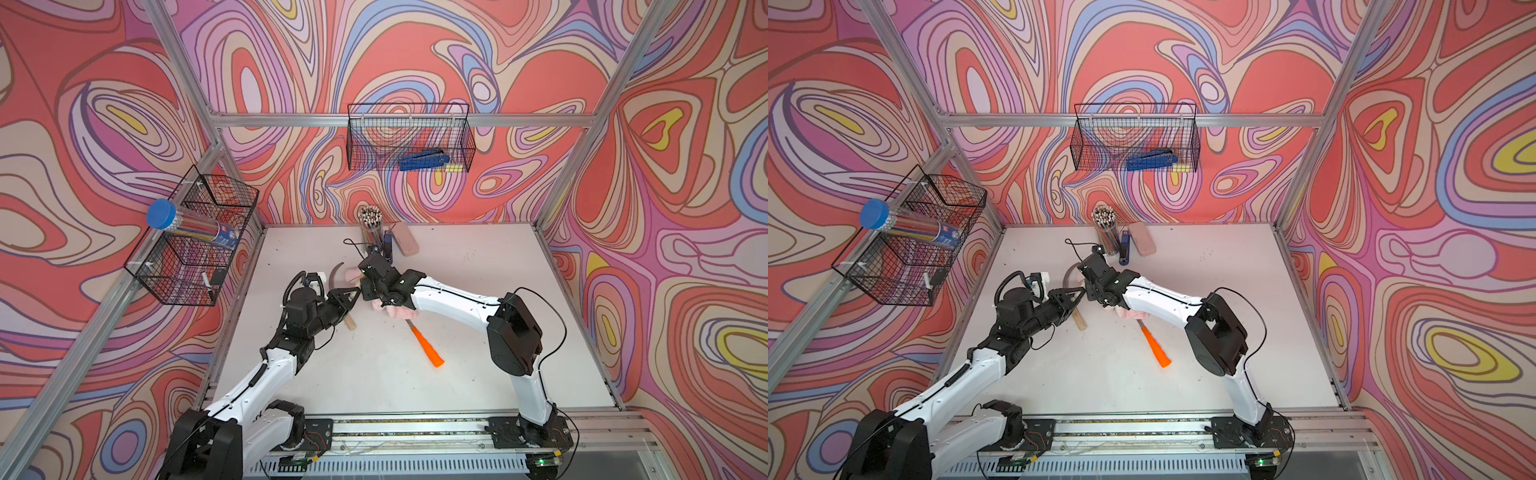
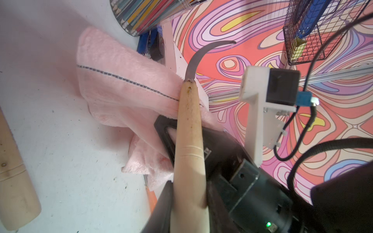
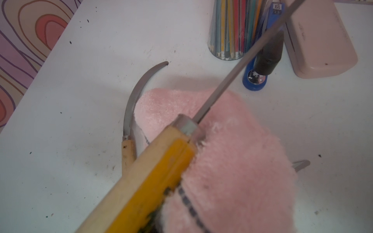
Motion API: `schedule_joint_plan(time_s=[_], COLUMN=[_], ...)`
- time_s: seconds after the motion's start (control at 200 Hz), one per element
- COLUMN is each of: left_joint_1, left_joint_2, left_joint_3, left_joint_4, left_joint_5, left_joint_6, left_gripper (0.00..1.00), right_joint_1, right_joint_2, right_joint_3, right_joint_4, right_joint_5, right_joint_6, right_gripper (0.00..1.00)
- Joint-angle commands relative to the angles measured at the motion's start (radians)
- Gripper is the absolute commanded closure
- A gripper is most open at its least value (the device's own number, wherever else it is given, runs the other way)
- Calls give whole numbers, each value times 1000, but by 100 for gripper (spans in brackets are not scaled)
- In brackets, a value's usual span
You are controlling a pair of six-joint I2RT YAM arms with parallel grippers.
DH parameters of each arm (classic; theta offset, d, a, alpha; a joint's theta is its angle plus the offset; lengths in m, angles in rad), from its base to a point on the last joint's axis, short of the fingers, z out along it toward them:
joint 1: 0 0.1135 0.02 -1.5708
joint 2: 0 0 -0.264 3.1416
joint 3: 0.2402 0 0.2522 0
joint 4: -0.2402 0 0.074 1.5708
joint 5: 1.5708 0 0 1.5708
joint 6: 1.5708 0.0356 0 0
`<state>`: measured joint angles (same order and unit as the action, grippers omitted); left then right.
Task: Wipe small sickles with rags
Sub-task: Adjust the small sickle.
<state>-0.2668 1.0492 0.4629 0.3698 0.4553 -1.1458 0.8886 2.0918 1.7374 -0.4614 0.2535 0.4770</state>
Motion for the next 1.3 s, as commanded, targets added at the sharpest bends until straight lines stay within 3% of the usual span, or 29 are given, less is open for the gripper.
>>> schedule_joint_plan(time_s=[0.0, 0.31, 0.911, 1.292], left_joint_1=[-56, -128, -201, -244], left_joint_2=[-5, 105, 146, 200], left_joint_3=[1, -62, -48, -35], left_joint_4=[73, 264, 283, 351], left_joint_5=[49, 57, 51, 74], left_joint_6=[-7, -100, -103, -120], left_gripper=[100, 100, 100, 100], right_joint_1=[7, -1, -34, -25], right_joint_2=[23, 5, 92, 135], right_joint_3=[35, 4, 89, 143], right_joint_4=[63, 127, 164, 141], right_joint_5=[-51, -145, -314, -328], right_joint_6=[-48, -95, -94, -110], right_gripper=[100, 100, 100, 100])
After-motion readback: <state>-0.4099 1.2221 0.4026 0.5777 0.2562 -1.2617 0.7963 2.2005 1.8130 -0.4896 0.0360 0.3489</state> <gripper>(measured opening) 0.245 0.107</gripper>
